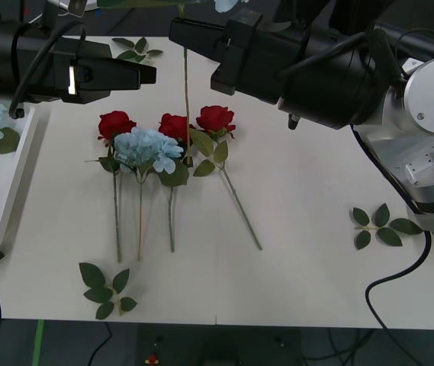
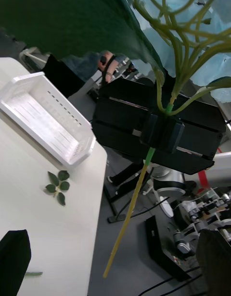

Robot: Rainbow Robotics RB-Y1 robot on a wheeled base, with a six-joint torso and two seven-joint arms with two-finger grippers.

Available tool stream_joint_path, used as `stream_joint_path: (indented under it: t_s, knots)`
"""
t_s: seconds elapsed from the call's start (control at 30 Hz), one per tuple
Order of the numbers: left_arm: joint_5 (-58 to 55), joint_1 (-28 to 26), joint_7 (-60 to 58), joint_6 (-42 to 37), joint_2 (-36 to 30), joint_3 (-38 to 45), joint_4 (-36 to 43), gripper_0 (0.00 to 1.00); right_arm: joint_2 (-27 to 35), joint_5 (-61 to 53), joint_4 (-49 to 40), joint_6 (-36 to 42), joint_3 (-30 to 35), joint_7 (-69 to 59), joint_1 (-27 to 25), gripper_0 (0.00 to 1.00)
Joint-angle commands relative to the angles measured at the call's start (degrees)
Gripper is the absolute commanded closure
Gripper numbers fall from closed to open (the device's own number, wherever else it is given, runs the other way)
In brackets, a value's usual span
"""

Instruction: Place the red flowers into the right box and the blue flowers into the left box. If a person shows an open palm, hand one flower to the person first, then continue sorting.

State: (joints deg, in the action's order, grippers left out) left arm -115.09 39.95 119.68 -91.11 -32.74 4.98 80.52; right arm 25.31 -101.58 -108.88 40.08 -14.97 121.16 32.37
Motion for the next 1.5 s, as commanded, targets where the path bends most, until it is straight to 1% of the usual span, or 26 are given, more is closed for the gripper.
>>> stream_joint_path:
  t_s: [0.03,0.23,0.4,0.6,0.73,0.77,0.8,0.83,1.5]
  knots:
    - [-3.91,-0.66,0.73,1.37,1.80,-4.45,0.43,0.00,-1.49,-0.81,-0.72,-0.62,-0.41,1.71,2.43,1.00]
    - [-7.96,-0.66,1.44,5.77,1.71,-11.75,0.34,0.00,-1.40,-0.81,-0.72,-0.62,-0.41,1.98,2.43,1.00]
    - [-9.19,-0.66,2.14,9.90,1.71,-15.88,0.43,0.00,-1.40,-0.81,-0.72,-0.62,-0.50,2.07,2.43,1.00]
    - [-9.10,-0.75,5.57,12.80,1.62,-17.90,0.34,0.00,-1.31,-0.81,-0.72,-0.71,-0.41,2.33,2.43,1.00]
    - [-9.36,-0.66,6.01,12.89,1.36,-17.90,0.08,0.00,-1.23,-0.90,-0.72,-0.79,-0.41,2.51,2.43,1.00]
    - [-9.36,-0.66,6.27,12.89,1.19,-17.90,0.08,0.17,-1.23,-0.90,-0.72,-0.79,-0.41,2.59,2.43,1.00]
    - [-9.36,-0.66,6.54,12.89,1.01,-17.90,0.08,0.86,-1.23,-1.08,-0.72,-0.79,-0.41,2.68,2.43,1.00]
    - [-9.36,-0.66,6.62,12.98,0.83,-17.90,0.08,1.00,-1.14,-1.25,-0.72,-0.88,-0.41,2.68,2.43,1.00]
    - [-11.56,-0.75,7.77,13.24,-1.36,-17.90,-0.01,1.00,-0.17,-2.92,-0.72,-1.76,-0.41,3.82,2.43,1.00]
